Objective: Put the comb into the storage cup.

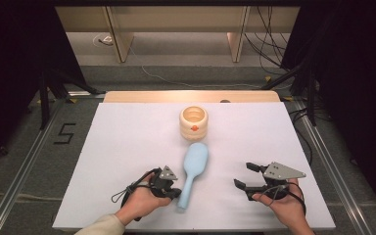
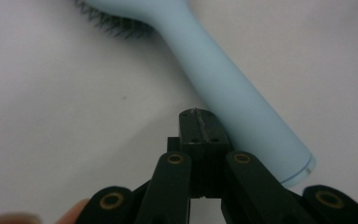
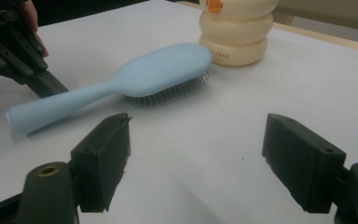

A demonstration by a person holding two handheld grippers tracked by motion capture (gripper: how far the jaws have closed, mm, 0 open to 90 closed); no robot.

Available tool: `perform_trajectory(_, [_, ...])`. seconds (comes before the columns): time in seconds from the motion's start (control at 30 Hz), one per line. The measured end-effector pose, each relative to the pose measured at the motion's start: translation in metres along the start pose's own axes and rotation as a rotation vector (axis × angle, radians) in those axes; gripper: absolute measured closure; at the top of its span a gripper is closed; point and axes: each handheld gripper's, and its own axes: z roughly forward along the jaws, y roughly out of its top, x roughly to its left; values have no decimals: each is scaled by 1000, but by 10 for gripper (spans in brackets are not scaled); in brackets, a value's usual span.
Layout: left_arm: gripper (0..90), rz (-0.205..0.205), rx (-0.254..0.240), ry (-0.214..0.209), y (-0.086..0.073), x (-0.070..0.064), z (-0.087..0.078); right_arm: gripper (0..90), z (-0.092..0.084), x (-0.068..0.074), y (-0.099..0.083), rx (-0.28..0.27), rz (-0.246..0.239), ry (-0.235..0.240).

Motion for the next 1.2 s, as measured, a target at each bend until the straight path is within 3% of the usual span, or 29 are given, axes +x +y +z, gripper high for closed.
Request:
perform_trajectory(0.2, [896, 33, 3, -24, 20, -16, 18, 244, 0, 0, 0, 1, 0, 1])
perform_trajectory(0.5, [896, 23, 6, -26, 41, -24, 35, 245, 0, 0, 0, 3, 1, 2])
perform_trajectory(0.83, [896, 2, -15, -14, 57, -25, 48, 246, 0, 0, 0, 5, 3, 2])
perform_trajectory(1.2, [896, -13, -45, -14, 62, -23, 54, 245, 0, 0, -1, 7, 2, 0])
